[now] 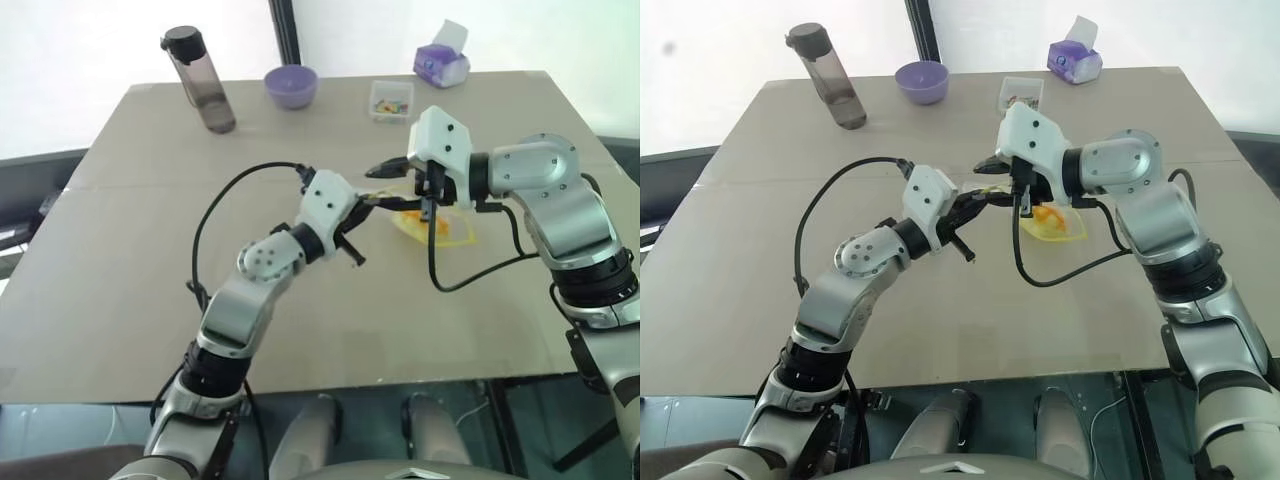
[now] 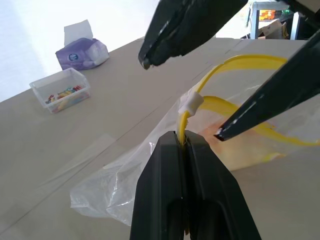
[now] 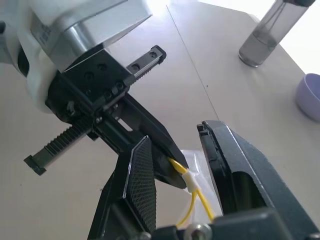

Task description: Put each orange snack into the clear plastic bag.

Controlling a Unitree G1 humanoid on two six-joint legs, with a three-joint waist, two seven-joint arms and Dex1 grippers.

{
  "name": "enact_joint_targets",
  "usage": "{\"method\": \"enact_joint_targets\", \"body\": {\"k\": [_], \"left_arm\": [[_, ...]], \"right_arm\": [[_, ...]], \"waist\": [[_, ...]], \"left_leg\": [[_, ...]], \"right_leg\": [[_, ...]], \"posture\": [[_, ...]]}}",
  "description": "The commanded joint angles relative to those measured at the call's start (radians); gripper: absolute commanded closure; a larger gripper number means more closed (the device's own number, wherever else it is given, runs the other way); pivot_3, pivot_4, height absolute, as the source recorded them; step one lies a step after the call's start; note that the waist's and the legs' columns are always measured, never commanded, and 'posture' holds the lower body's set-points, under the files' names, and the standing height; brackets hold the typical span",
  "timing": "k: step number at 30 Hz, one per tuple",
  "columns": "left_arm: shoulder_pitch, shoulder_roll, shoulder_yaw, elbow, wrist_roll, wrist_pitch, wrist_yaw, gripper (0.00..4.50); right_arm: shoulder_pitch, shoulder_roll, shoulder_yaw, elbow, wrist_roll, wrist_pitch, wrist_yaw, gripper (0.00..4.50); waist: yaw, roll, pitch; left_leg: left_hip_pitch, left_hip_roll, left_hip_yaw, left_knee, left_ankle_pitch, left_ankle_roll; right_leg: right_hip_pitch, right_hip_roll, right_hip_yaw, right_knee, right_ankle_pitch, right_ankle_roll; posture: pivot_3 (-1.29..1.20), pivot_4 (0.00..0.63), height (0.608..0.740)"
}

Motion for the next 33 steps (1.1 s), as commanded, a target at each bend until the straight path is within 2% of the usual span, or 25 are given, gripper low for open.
{"method": "enact_joint_targets", "body": {"k": [1,11,13,14,15,16,33], "left_arm": [[-0.005,-0.004,0.018,-0.057,0.000,-0.021,0.003,4.50],[-0.003,0.002,0.034,-0.062,0.002,-0.022,0.007,4.50],[-0.002,0.003,0.035,-0.065,0.002,-0.022,0.006,4.50],[-0.002,0.004,0.036,-0.067,0.001,-0.021,0.006,4.50],[-0.002,0.004,0.037,-0.068,0.000,-0.020,0.006,4.50],[-0.001,0.004,0.037,-0.070,0.000,-0.019,0.007,4.50],[0.009,0.009,0.035,-0.084,0.000,-0.009,0.007,4.50]], "right_arm": [[-0.018,-0.012,-0.017,-0.005,-0.015,-0.013,-0.015,2.77],[0.005,-0.013,-0.013,0.021,-0.040,-0.041,-0.023,2.77],[0.011,-0.018,-0.009,0.023,-0.045,-0.051,-0.018,3.53],[0.014,-0.020,-0.007,0.024,-0.048,-0.055,-0.016,3.66],[0.016,-0.021,-0.006,0.027,-0.049,-0.059,-0.015,4.15],[0.017,-0.022,-0.006,0.034,-0.053,-0.065,-0.016,4.44],[0.019,-0.022,-0.004,0.092,-0.089,-0.114,-0.030,4.44]], "waist": [[0.000,0.000,0.000],[-0.001,0.000,0.000],[-0.001,0.000,0.000],[-0.001,0.000,0.000],[-0.001,0.000,0.000],[-0.002,0.000,0.000],[-0.002,0.000,0.000]], "left_leg": [[0.000,0.000,0.000,0.000,0.000,0.000],[0.000,0.000,0.000,0.000,0.000,0.000],[0.000,0.000,0.000,0.000,0.000,0.000],[0.000,0.000,0.000,0.000,0.000,0.000],[0.000,0.000,0.000,0.000,0.000,0.000],[0.000,0.000,0.000,0.000,0.000,0.000],[0.000,0.000,0.000,0.000,0.000,0.000]], "right_leg": [[0.000,0.000,0.000,0.000,0.000,0.000],[0.000,0.000,0.000,0.000,0.000,0.000],[0.000,0.000,0.000,0.000,0.000,0.000],[0.000,0.000,0.000,0.000,0.000,0.000],[0.000,0.000,0.000,0.000,0.000,0.000],[0.000,0.000,0.000,0.000,0.000,0.000],[0.000,0.000,0.000,0.000,0.000,0.000]], "posture": [[0.00,0.150,0.740],[0.00,0.150,0.740],[0.00,0.150,0.740],[0.00,0.150,0.740],[0.00,0.150,0.740],[0.00,0.150,0.740],[0.00,0.150,0.740]]}}
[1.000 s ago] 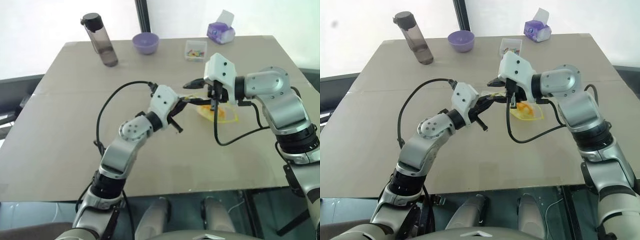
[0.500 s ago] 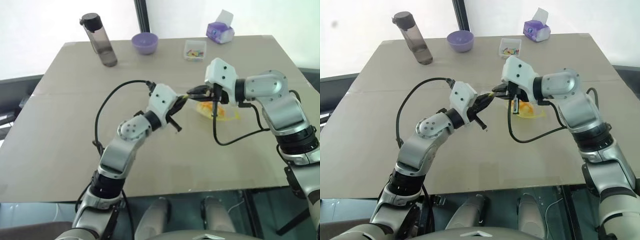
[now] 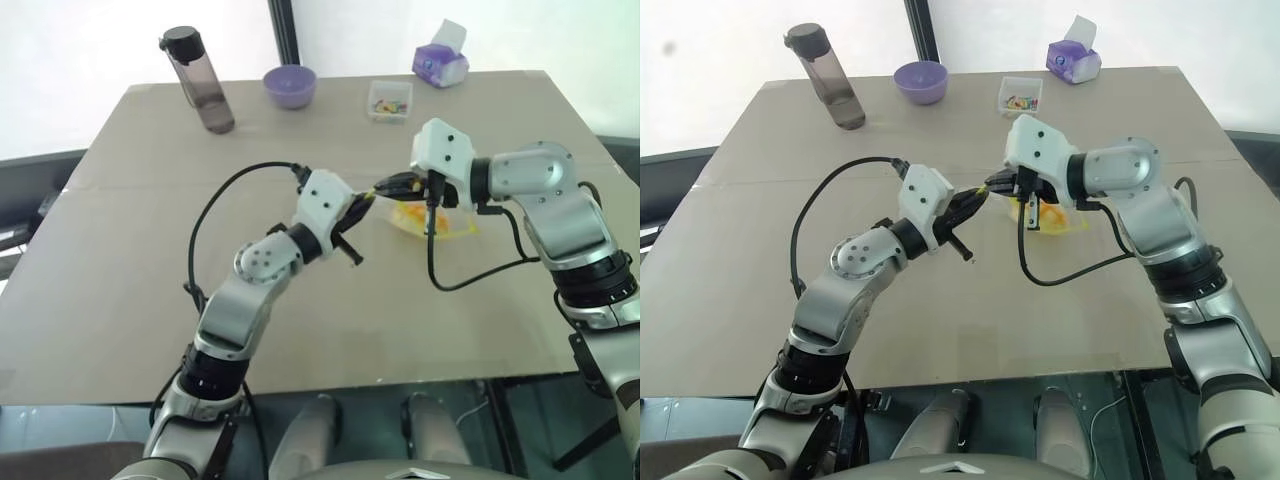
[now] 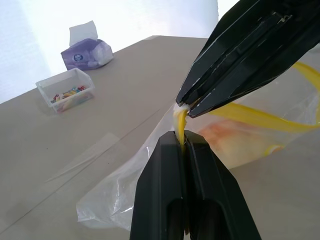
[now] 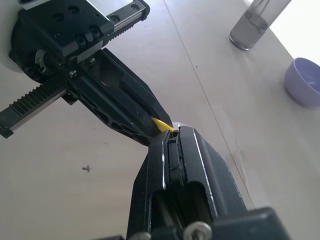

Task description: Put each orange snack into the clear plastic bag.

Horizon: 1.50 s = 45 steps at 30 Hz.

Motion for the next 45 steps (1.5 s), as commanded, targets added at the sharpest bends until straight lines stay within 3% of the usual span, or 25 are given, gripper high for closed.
{"method": "enact_joint_targets", "body": {"k": [1,18,24,27,30,44,45], "left_arm": [[-0.001,0.004,0.023,-0.067,-0.001,-0.016,0.002,4.50],[-0.008,0.005,0.030,-0.055,-0.002,-0.021,-0.003,4.50],[-0.013,0.001,0.028,-0.043,0.000,-0.028,-0.011,4.50],[-0.012,0.002,0.027,-0.038,0.002,-0.033,-0.014,4.50],[-0.014,0.000,0.024,-0.036,0.002,-0.034,-0.014,4.50],[-0.019,-0.003,0.023,-0.041,0.006,-0.033,-0.011,4.50],[-0.018,-0.002,0.023,-0.042,0.006,-0.033,-0.011,4.50]], "right_arm": [[-0.003,-0.014,-0.013,0.012,-0.023,-0.008,-0.017,4.44],[0.046,-0.128,-0.047,0.011,-0.055,0.008,-0.005,4.44],[0.031,-0.120,-0.108,-0.094,0.069,0.147,0.016,4.44],[0.026,-0.106,-0.129,-0.155,0.136,0.232,0.019,3.65],[0.020,-0.075,-0.137,-0.187,0.166,0.287,-0.018,2.25],[0.030,-0.048,-0.066,-0.134,0.112,0.247,-0.043,2.25],[0.029,-0.047,-0.065,-0.131,0.111,0.245,-0.043,2.47]], "waist": [[0.000,0.000,0.000],[0.001,0.000,0.000],[0.001,0.000,0.000],[0.001,0.000,0.000],[0.001,0.000,0.000],[0.002,0.000,0.000],[0.002,0.000,0.000]], "left_leg": [[0.000,0.000,0.000,0.000,0.000,0.000],[0.000,0.000,0.000,0.000,0.000,0.000],[0.000,0.000,0.000,0.000,0.000,0.000],[0.000,0.000,0.000,0.000,0.000,0.000],[0.000,0.000,0.000,0.000,0.000,0.000],[0.000,0.000,0.000,0.000,0.000,0.000],[0.000,0.000,0.000,0.000,0.000,0.000]], "right_leg": [[0.000,0.000,0.000,0.000,0.000,0.000],[0.000,0.000,0.000,0.000,0.000,0.000],[0.000,0.000,0.000,0.000,0.000,0.000],[0.000,0.000,0.000,0.000,0.000,0.000],[0.000,0.000,0.000,0.000,0.000,0.000],[0.000,0.000,0.000,0.000,0.000,0.000],[0.000,0.000,0.000,0.000,0.000,0.000]], "posture": [[0.00,0.150,0.740],[0.00,0.150,0.740],[0.00,0.150,0.740],[0.00,0.150,0.740],[0.00,0.150,0.740],[0.00,0.150,0.740],[0.00,0.150,0.740]]}}
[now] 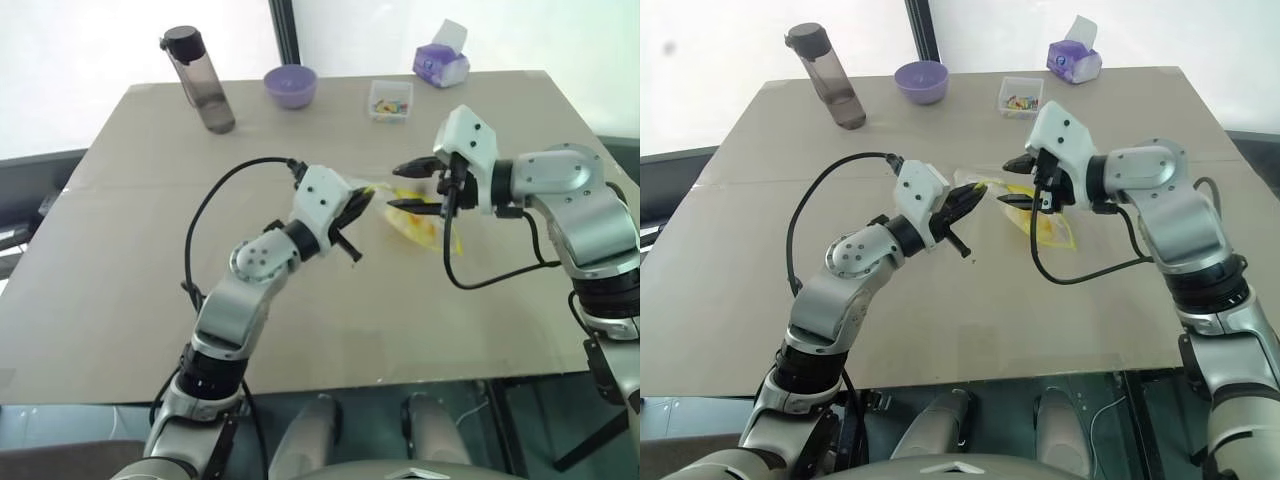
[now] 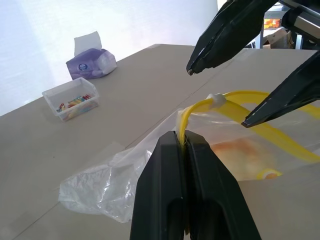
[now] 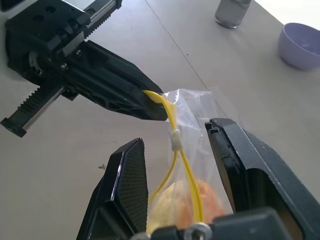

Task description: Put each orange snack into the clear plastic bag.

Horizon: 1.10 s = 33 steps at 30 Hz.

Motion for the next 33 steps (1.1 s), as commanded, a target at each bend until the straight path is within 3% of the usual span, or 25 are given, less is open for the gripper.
{"method": "enact_joint_targets", "body": {"k": [1,2,5,6,15,33], "left_arm": [[-0.014,0.000,0.006,-0.028,0.004,-0.018,-0.002,4.50],[-0.013,0.000,0.006,-0.028,0.004,-0.018,-0.002,4.50],[-0.011,0.001,0.007,-0.029,0.005,-0.018,-0.002,4.50],[-0.010,0.001,0.007,-0.029,0.005,-0.018,-0.001,4.50],[-0.008,0.001,0.006,-0.026,0.007,-0.022,-0.004,4.50],[-0.003,0.052,0.062,0.033,0.017,-0.068,-0.013,4.50]], "right_arm": [[-0.019,0.005,-0.003,-0.004,-0.006,-0.024,-0.006,2.75],[-0.021,0.005,-0.002,-0.002,-0.006,-0.025,-0.007,2.99],[-0.020,0.005,-0.001,0.002,-0.009,-0.030,-0.006,4.39],[-0.020,0.004,-0.001,0.002,-0.010,-0.032,-0.006,4.47],[-0.015,-0.003,-0.009,-0.006,-0.008,-0.031,-0.009,4.47],[0.089,-0.186,-0.085,-0.060,0.019,0.060,-0.010,4.47]], "waist": [[0.000,0.000,0.000],[0.000,0.000,0.000],[0.000,0.000,0.000],[0.000,0.000,0.000],[0.000,0.000,0.000],[0.001,0.000,0.000]], "left_leg": [[0.000,0.000,0.000,0.000,0.000,0.000],[0.000,0.000,0.000,0.000,0.000,0.000],[0.000,0.000,0.000,0.000,0.000,0.000],[0.000,0.000,0.000,0.000,0.000,0.000],[0.000,0.000,0.000,0.000,0.000,0.000],[0.000,0.000,0.000,0.000,0.000,0.000]], "right_leg": [[0.000,0.000,0.000,0.000,0.000,0.000],[0.000,0.000,0.000,0.000,0.000,0.000],[0.000,0.000,0.000,0.000,0.000,0.000],[0.000,0.000,0.000,0.000,0.000,0.000],[0.000,0.000,0.000,0.000,0.000,0.000],[0.000,0.000,0.000,0.000,0.000,0.000]], "posture": [[0.00,0.150,0.740],[0.00,0.150,0.740],[0.00,0.150,0.740],[0.00,0.150,0.740],[0.00,0.150,0.740],[0.00,0.150,0.740]]}}
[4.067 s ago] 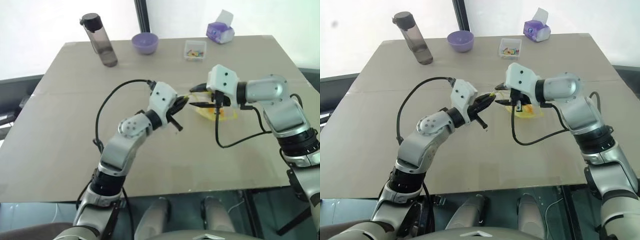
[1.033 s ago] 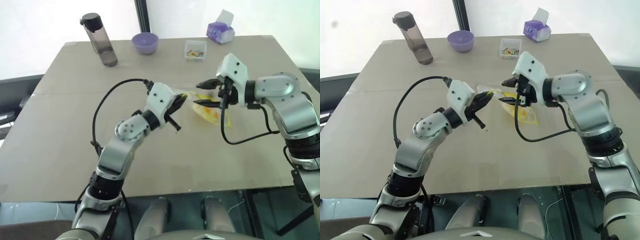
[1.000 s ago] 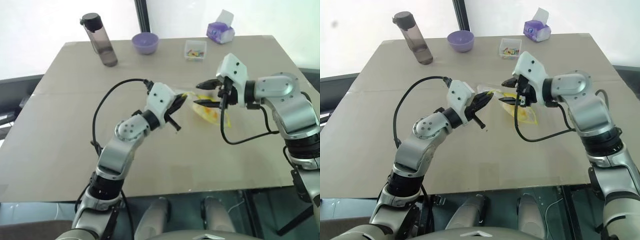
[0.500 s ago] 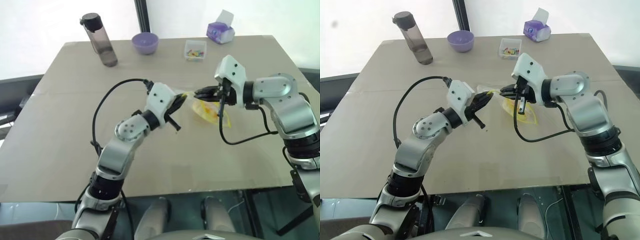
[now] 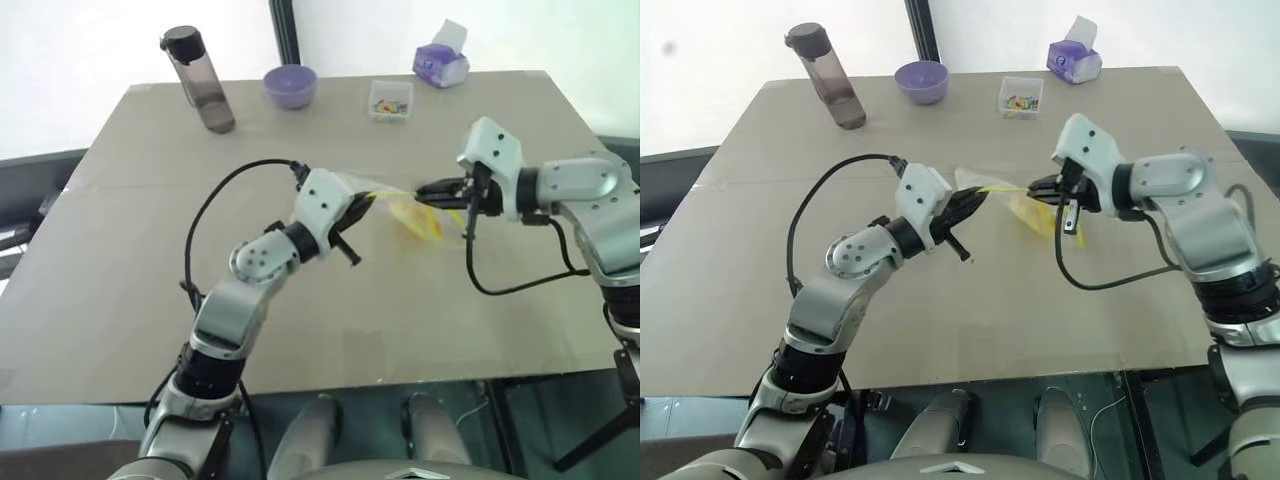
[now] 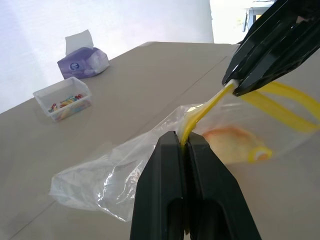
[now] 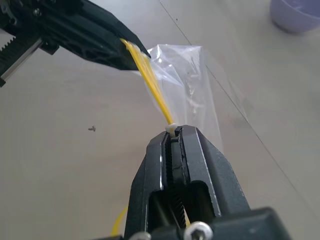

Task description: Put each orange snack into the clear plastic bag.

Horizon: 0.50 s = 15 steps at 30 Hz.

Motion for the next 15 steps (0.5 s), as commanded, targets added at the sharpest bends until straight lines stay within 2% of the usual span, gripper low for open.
{"method": "enact_joint_targets", "body": {"k": [1,15], "left_arm": [[-0.004,0.027,0.071,0.009,0.012,-0.041,0.010,4.50],[-0.009,0.049,0.087,0.037,0.011,-0.071,0.013,4.50]], "right_arm": [[0.023,-0.052,-0.066,-0.028,-0.004,0.033,-0.017,4.47],[0.117,-0.185,-0.140,-0.016,-0.011,0.037,-0.052,4.47]], "waist": [[0.001,0.000,0.000],[0.002,0.000,0.000]], "left_leg": [[0.000,0.000,0.000,0.000,0.000,0.000],[0.000,0.000,0.000,0.000,0.000,0.000]], "right_leg": [[0.000,0.000,0.000,0.000,0.000,0.000],[0.000,0.000,0.000,0.000,0.000,0.000]], "posture": [[0.00,0.150,0.740],[0.00,0.150,0.740]]}}
